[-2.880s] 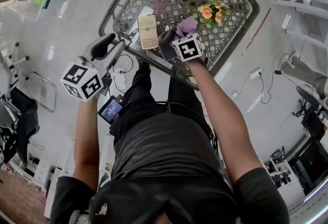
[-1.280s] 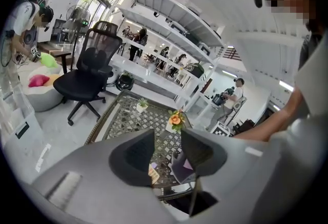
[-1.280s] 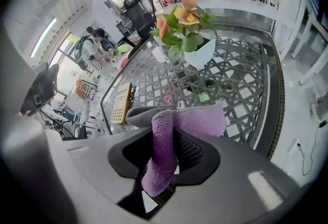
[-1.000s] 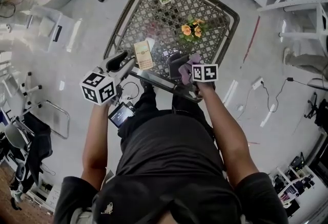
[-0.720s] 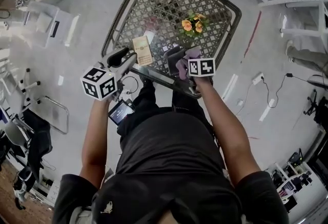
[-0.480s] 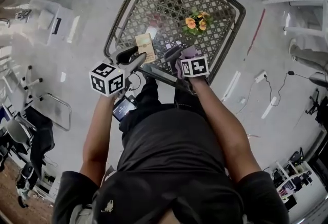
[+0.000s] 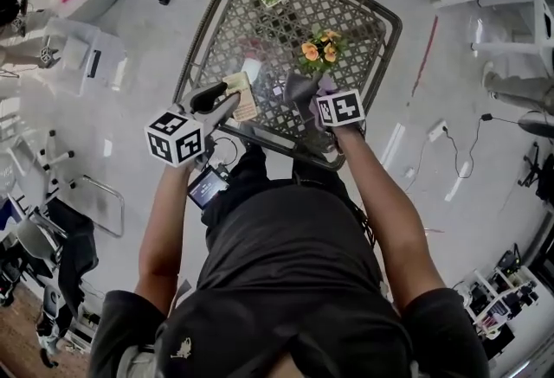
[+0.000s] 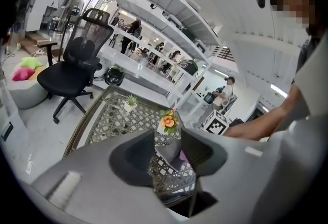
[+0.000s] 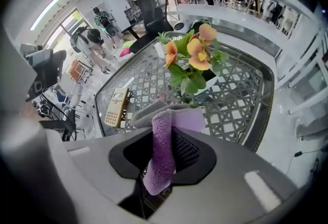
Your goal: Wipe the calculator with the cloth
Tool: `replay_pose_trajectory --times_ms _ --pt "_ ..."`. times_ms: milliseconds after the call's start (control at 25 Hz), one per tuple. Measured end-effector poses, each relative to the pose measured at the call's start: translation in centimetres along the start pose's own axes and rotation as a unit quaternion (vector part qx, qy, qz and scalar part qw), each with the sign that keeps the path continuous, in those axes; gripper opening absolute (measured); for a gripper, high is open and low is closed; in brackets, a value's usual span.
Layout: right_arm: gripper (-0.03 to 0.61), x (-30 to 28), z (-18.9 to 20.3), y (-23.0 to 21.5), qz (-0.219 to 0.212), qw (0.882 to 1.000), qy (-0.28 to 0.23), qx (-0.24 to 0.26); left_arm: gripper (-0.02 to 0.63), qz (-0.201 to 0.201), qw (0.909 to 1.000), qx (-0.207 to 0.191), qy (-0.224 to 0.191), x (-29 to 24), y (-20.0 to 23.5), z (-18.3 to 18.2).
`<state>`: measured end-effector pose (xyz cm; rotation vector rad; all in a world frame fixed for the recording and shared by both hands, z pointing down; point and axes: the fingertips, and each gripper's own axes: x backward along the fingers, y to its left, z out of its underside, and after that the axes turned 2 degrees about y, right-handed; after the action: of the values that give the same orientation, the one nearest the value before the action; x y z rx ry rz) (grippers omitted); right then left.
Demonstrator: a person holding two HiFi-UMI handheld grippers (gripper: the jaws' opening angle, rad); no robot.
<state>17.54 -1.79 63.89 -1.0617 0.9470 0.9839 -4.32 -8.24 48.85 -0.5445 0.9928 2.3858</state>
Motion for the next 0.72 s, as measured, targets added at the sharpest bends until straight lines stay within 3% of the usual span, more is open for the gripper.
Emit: replay_pose_trajectory --times_ms 720 --pt "0.084 -0.6 3.4 -1.2 0.007 1.000 0.017 -0.026 0.218 -0.004 0.9998 0.012 0.013 -0.2 -0.7 2.3"
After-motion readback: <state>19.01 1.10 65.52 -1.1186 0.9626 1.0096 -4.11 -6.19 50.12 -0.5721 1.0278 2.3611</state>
